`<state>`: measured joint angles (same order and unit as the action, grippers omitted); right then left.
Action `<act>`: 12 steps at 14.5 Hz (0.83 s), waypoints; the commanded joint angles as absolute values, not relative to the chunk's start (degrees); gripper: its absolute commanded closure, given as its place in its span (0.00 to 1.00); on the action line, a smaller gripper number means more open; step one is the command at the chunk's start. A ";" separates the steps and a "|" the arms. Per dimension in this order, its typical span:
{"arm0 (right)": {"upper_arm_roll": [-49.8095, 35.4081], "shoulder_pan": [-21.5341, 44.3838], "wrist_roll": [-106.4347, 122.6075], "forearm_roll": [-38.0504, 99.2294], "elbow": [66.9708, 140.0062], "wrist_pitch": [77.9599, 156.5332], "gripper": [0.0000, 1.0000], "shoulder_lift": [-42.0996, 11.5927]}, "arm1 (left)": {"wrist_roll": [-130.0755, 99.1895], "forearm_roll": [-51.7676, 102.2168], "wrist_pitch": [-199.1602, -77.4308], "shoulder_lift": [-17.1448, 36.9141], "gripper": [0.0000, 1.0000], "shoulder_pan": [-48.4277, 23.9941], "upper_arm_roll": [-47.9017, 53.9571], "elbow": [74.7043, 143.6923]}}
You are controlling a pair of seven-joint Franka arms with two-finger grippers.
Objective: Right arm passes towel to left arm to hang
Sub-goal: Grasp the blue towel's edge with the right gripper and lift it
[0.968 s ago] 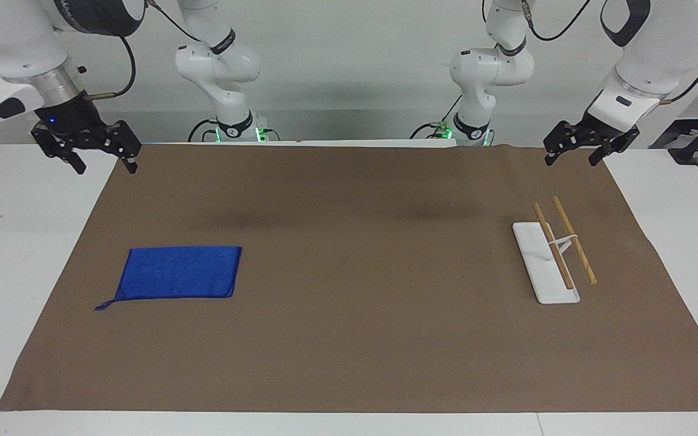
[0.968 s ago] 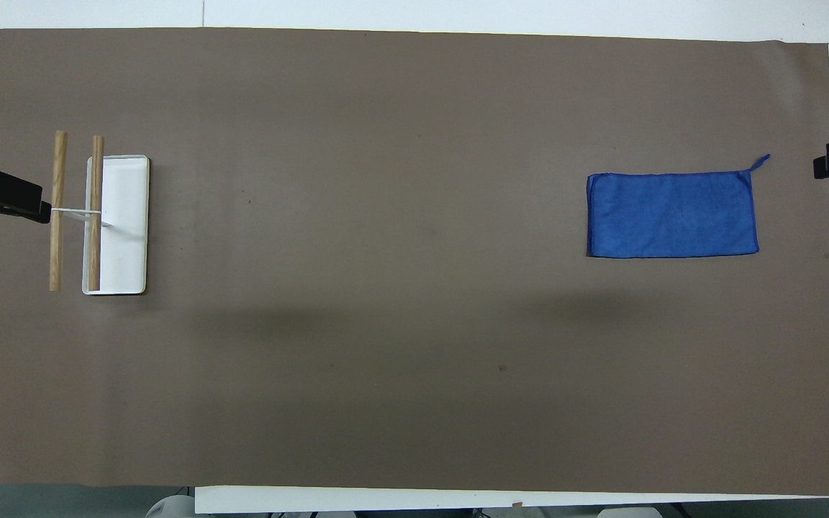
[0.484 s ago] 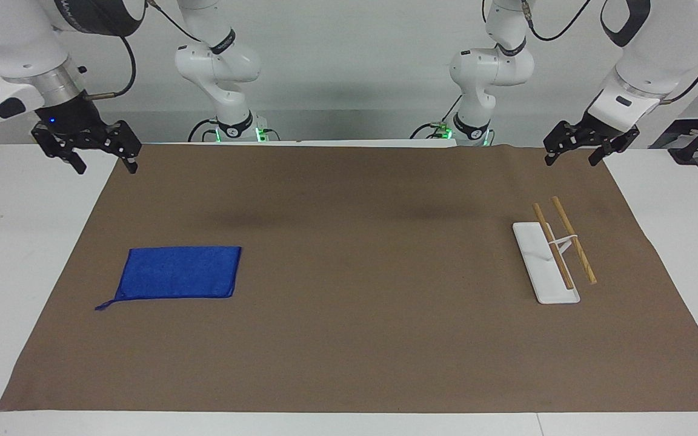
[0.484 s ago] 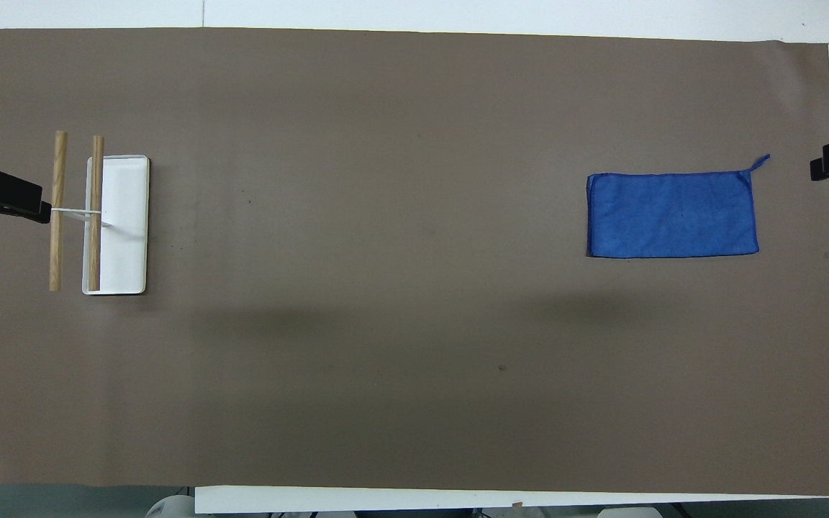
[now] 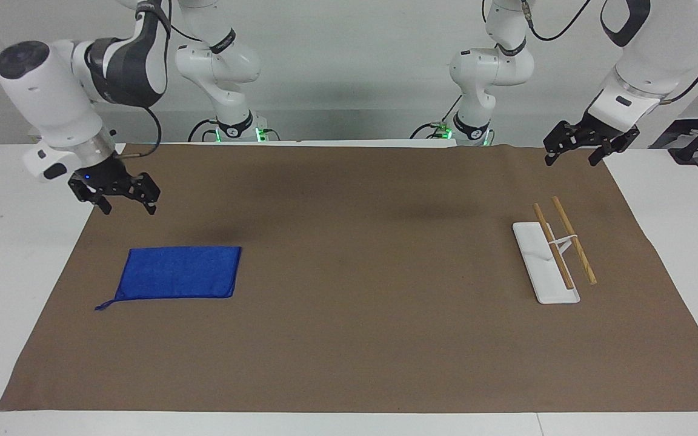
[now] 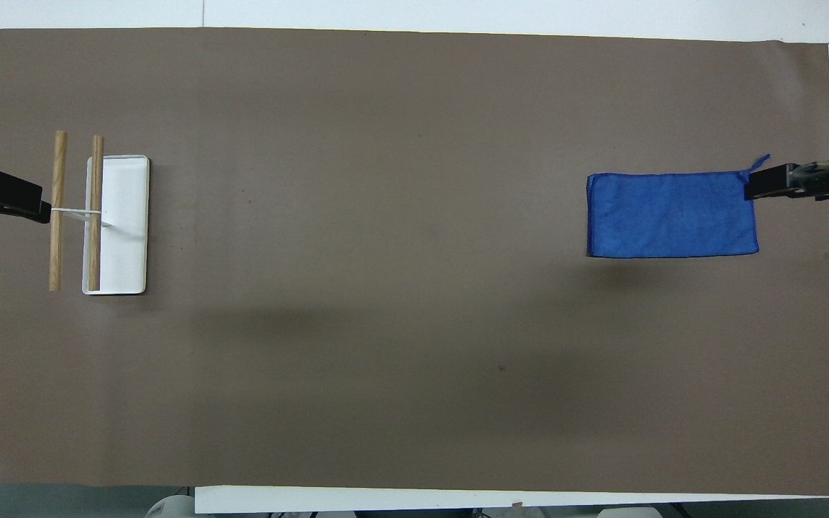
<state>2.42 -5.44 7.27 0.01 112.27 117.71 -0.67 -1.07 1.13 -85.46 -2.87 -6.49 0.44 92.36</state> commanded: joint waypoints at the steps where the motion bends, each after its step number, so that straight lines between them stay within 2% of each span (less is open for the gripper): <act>1: 0.62 -7.03 10.54 1.14 120.22 128.46 0.00 -1.30 | -0.70 0.00 -85.25 -4.04 0.00 -5.71 1.23 93.52; 8: 0.53 -9.14 20.03 1.14 126.21 144.39 0.00 -9.39 | -0.70 0.00 -85.25 -4.04 0.00 -5.71 1.23 93.52; 12: 0.53 -9.32 20.04 1.14 126.30 147.13 0.04 -12.65 | -0.79 0.00 -85.25 -4.04 0.00 -5.71 1.23 93.52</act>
